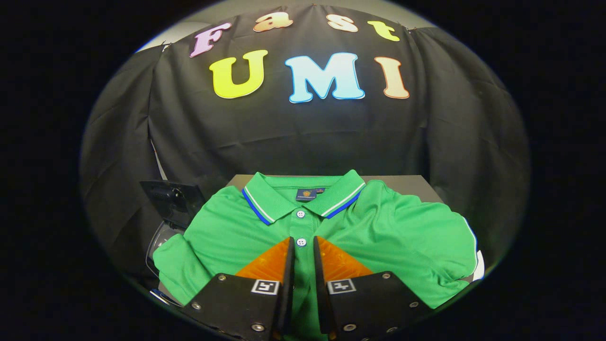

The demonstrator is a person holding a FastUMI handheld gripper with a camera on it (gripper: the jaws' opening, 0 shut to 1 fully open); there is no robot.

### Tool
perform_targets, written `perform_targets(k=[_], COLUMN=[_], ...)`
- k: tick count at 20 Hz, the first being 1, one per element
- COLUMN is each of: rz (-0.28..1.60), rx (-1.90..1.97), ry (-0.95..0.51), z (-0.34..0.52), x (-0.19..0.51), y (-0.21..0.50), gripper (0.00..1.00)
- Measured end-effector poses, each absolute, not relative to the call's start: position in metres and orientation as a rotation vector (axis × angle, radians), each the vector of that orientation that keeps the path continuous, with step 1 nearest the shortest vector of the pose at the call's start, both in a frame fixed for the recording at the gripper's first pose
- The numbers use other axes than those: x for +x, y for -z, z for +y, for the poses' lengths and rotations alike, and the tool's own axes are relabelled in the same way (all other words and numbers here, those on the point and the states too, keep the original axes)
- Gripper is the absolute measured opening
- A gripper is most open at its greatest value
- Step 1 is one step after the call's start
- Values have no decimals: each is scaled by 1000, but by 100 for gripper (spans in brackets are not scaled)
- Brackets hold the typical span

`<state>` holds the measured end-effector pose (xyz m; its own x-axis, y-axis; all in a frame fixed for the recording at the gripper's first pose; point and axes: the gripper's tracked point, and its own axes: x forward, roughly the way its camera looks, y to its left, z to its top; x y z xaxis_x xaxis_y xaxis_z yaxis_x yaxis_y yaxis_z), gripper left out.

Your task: Put the clothes into the washing machine and then close the washing machine lid.

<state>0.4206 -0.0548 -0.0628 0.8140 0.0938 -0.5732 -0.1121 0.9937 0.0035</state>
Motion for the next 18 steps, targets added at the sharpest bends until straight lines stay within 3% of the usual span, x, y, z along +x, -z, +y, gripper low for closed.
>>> perform_targets(k=[1, 6, 18], rz=[605, 580, 356], rx=[-40, 3, 108], ry=[-118, -110, -112], z=[-55, -57, -29], x=[420, 420, 427], y=[62, 59, -7], gripper=[16, 2, 0])
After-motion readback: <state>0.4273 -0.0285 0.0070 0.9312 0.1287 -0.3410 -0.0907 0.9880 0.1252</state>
